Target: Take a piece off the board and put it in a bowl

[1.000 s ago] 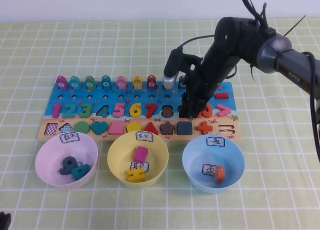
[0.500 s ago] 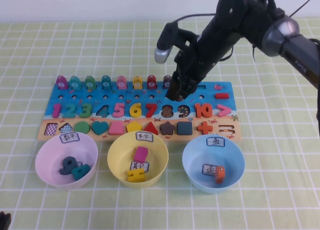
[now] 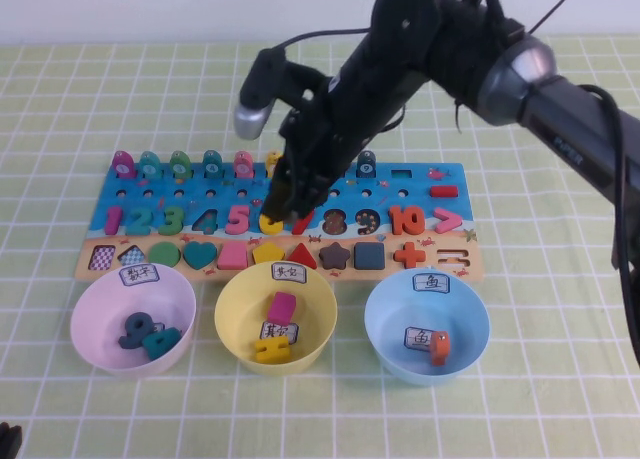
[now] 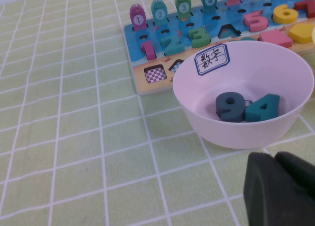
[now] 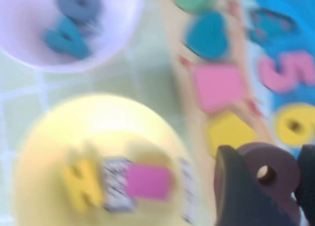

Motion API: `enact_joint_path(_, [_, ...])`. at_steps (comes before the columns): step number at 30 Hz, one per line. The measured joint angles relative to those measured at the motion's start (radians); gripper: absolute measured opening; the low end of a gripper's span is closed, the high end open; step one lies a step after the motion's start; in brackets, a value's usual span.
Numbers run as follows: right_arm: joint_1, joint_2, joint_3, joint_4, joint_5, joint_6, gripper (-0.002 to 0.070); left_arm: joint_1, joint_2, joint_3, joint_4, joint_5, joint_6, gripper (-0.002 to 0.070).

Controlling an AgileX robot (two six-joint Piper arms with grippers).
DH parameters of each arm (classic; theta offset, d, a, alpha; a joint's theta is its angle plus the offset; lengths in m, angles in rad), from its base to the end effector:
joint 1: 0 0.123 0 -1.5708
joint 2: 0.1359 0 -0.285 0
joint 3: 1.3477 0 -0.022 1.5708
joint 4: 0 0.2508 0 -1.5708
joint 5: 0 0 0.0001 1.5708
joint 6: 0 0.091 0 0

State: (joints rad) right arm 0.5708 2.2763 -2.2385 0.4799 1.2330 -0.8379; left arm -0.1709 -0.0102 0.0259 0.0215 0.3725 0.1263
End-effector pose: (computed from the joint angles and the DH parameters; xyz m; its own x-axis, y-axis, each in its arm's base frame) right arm 0.3957 0.3012 0.2727 -0.2072 -0.7949 -0.5703 -0.9752 0.2142 0.0556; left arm 0.0521 -0.0083 0.1715 -0.2652 0.1937 -0.9445 0.2036 0.9688 0.1415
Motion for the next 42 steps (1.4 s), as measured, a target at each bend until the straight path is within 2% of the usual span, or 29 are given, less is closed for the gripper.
enact_joint_path(11, [0.036, -0.001, 0.080, 0.043, 0.000, 0.000, 0.0217, 0.000, 0.000, 0.000, 0.000, 0.000, 0.000, -0.0004])
enact_joint_path(31, [0.036, -0.001, 0.090, 0.054, 0.000, 0.002, 0.0217, 0.000, 0.000, 0.000, 0.000, 0.000, 0.000, -0.0005])
enact_joint_path(37, [0.049, -0.001, 0.090, 0.253, -0.002, -0.140, 0.0217, 0.000, 0.000, 0.000, 0.000, 0.000, 0.000, -0.0005])
enact_joint_path(42, [0.112, -0.001, 0.090, 0.358, -0.004, -0.263, 0.0216, 0.000, 0.000, 0.000, 0.000, 0.000, 0.000, -0.0005])
